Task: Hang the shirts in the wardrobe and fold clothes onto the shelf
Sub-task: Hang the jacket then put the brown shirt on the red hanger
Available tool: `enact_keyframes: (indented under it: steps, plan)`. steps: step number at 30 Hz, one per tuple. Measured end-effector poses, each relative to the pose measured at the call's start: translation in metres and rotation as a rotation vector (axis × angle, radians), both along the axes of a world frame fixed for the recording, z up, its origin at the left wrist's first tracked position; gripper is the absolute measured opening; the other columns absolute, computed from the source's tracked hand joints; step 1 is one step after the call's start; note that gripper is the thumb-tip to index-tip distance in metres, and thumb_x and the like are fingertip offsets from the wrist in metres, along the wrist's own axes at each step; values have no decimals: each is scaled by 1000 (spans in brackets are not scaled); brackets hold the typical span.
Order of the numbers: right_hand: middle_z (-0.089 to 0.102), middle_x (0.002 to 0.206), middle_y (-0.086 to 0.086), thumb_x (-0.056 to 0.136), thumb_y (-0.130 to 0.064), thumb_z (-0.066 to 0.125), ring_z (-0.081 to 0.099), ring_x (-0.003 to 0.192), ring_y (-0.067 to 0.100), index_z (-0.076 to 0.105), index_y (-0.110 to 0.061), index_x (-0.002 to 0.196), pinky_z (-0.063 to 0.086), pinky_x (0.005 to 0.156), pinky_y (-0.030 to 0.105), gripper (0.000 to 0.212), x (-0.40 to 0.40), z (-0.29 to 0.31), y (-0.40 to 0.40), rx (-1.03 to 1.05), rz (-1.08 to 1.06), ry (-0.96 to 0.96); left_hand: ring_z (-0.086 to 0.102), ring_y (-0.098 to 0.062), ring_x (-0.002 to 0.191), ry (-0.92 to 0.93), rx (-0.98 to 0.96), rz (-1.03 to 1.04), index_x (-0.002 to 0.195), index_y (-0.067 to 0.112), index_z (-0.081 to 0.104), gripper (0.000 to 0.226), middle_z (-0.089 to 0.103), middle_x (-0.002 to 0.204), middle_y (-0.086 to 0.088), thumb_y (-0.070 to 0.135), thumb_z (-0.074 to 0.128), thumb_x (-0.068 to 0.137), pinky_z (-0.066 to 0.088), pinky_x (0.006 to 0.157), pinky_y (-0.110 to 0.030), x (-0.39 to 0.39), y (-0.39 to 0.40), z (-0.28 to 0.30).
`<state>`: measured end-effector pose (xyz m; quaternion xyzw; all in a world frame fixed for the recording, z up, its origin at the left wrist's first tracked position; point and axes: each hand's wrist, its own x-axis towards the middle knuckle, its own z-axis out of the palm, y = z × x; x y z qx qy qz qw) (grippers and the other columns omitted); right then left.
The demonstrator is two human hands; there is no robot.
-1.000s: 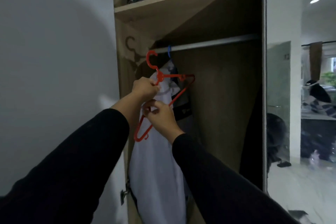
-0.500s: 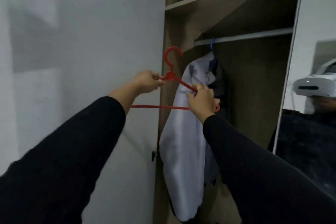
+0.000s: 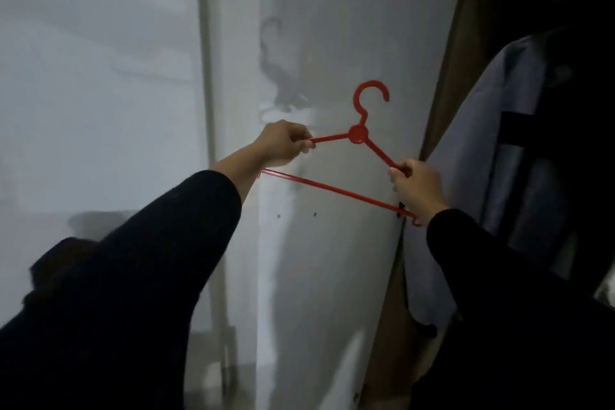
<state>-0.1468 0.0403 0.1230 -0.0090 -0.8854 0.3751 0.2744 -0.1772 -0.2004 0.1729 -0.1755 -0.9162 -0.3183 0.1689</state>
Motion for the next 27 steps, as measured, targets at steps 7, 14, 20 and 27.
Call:
enact_keyframes:
  steps: [7,14,20,27]
  plan:
    - [65,85,-1,96,-30,54,63,75,13,60,-14,97,45,64,21,17,18,-7,-125,-128,453,-151,55,-10,82,-117,-43,146,95,19,69,14,64,86,6,24,56,93,38,74,-17,44,-112,-25]
    - [56,76,3,99,-32,46,48,64,12,61,-11,113,41,56,19,29,27,-14,-238,-230,601,-294,60,-20,102,-67,-95,359,101,26,67,15,66,106,4,33,59,90,48,92,-37,63,-204,-54]
    - [51,75,-8,101,-31,42,47,66,6,60,-10,117,38,58,16,32,23,-40,-312,-290,486,-257,55,-18,109,65,15,645,120,26,52,34,55,120,1,32,62,88,45,97,-40,69,-297,-99]
    - [52,76,-10,100,-33,43,46,66,2,62,-12,118,42,68,17,33,-5,-71,-361,-333,403,-289,54,-21,93,-315,-143,690,101,9,62,23,64,109,-6,21,43,94,41,82,-30,45,-351,-163]
